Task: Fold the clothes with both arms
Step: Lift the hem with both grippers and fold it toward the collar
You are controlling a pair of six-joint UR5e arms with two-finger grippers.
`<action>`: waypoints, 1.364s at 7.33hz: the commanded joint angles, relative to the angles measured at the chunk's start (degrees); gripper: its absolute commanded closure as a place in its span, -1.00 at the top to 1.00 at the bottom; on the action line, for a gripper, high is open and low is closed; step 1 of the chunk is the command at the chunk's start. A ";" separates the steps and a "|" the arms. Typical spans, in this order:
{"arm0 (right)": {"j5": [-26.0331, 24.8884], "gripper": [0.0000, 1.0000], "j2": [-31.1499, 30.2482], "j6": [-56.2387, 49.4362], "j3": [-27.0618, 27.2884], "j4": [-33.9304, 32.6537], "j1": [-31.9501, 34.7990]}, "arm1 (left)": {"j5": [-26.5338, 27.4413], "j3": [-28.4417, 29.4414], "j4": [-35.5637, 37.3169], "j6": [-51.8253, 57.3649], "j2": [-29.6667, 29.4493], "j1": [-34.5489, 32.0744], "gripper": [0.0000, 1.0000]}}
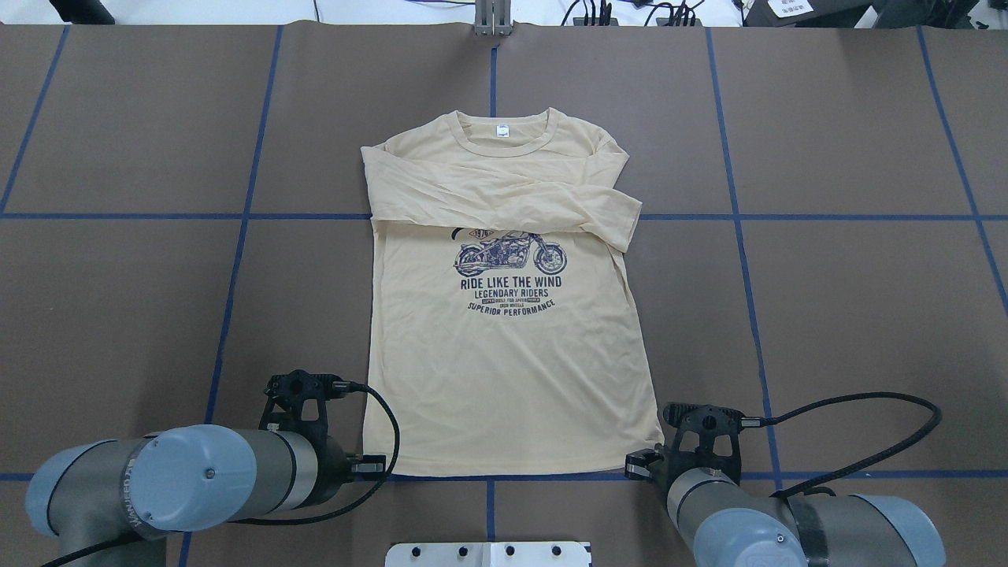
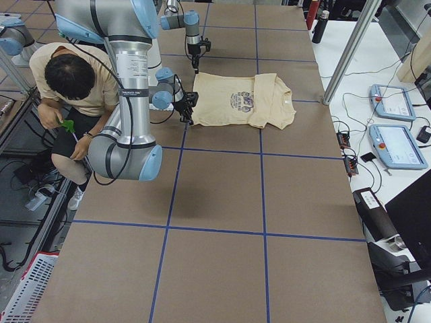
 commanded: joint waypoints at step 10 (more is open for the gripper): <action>7.63 -1.00 -1.11 -0.12 31.92 -20.57 -7.15 | -5.23 -28.36 17.40 -0.18 5.81 8.55 -1.00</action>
